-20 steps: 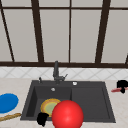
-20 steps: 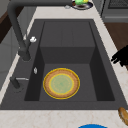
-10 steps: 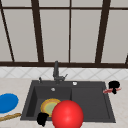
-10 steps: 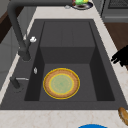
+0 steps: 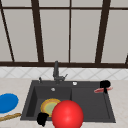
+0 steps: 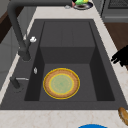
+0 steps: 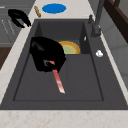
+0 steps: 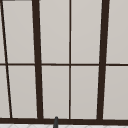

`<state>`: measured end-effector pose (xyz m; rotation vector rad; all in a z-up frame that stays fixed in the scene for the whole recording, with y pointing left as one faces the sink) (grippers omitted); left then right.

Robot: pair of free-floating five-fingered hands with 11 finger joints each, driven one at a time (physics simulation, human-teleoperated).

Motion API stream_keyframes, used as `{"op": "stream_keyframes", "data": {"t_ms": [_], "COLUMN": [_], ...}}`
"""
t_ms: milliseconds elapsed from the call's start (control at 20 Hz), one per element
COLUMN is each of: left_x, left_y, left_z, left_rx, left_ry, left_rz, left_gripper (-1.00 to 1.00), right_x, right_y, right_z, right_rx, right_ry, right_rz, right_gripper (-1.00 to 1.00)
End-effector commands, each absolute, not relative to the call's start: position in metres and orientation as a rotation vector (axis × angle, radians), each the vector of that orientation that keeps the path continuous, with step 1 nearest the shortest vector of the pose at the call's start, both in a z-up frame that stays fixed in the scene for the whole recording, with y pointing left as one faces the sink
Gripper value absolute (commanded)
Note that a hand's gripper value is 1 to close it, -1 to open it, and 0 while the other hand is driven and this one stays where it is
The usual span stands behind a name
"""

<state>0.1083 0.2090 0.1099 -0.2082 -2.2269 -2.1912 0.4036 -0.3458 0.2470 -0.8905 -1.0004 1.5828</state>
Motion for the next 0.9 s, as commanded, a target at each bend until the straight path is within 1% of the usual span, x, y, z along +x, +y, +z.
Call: {"op": "stream_keyframes", "data": {"t_ms": [0,850], "left_x": [0.108,0.108], "left_y": [0.209,0.209], "left_z": [0.110,0.110], "left_rx": [-0.208,-0.208], "left_ry": [-2.227,-2.227], "left_rz": [-2.191,-2.191], "left_gripper": [0.00,0.00], "right_x": [0.409,0.415], "right_y": [-0.317,-0.185], "right_z": [0.247,0.247], "right_rx": [-0.898,-0.912], "right_ry": [-0.988,-1.007], "right_rz": [1.565,1.581], "right_gripper": [1.00,1.00]}}
